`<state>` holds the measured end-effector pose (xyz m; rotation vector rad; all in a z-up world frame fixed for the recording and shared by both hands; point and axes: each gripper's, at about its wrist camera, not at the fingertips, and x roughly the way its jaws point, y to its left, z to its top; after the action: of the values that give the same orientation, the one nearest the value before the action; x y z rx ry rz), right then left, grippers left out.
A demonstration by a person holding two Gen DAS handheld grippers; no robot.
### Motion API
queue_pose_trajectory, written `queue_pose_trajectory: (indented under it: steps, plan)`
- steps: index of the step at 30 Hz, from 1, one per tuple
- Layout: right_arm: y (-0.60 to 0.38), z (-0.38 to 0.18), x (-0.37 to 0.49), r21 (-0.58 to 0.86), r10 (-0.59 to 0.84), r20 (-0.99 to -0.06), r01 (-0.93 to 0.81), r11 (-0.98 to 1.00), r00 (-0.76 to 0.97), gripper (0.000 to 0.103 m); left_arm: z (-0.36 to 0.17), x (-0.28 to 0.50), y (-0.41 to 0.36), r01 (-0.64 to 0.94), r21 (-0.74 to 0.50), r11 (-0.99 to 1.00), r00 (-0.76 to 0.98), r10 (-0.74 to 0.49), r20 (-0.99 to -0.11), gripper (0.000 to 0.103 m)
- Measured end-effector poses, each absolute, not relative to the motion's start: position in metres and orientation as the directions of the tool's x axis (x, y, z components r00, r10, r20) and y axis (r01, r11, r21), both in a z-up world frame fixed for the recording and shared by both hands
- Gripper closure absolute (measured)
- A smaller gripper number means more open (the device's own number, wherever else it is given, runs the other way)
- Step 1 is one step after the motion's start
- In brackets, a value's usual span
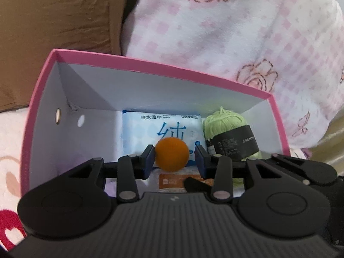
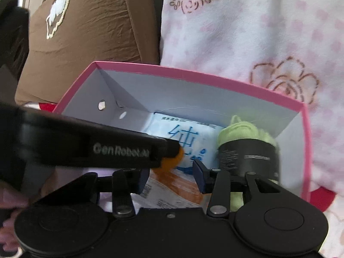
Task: Organize objects
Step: 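Lower the orange sponge into the pink box beside the plush toy, then open the left tool to release the sponge and withdraw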
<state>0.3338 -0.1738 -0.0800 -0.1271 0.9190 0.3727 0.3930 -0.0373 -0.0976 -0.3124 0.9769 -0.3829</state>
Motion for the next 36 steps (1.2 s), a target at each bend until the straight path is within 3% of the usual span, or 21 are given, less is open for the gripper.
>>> queue_pose_trajectory:
  steps: [8,13,24,28,36]
  plan:
    - [-0.184,-0.06,0.315,0.045,0.264,-0.761,-0.358,0.933,0.592,0.054,-0.069,0.376,-0.025,0.181,-0.385,0.905,0.517,-0.421,-0.746,0.062]
    - [-0.184,-0.041,0.291,0.005,0.244,-0.73,-0.352,0.936,0.639,0.052,-0.042,0.354,-0.013,0.19,-0.338,0.922,0.527,-0.386,-0.757,0.052]
    - [-0.166,0.002,0.243,-0.074,0.224,-0.696,-0.379,0.922,0.682,0.018,-0.001,0.304,-0.002,0.192,-0.255,0.948,0.521,-0.318,-0.792,0.044]
    - [-0.165,0.016,0.224,-0.069,0.229,-0.697,-0.382,0.922,0.679,0.013,0.015,0.284,0.01,0.211,-0.271,0.939,0.536,-0.343,-0.772,0.032]
    - [-0.172,0.04,0.183,-0.046,0.251,-0.69,-0.388,0.921,0.679,0.01,0.041,0.242,0.025,0.253,-0.227,0.94,0.555,-0.333,-0.762,0.021]
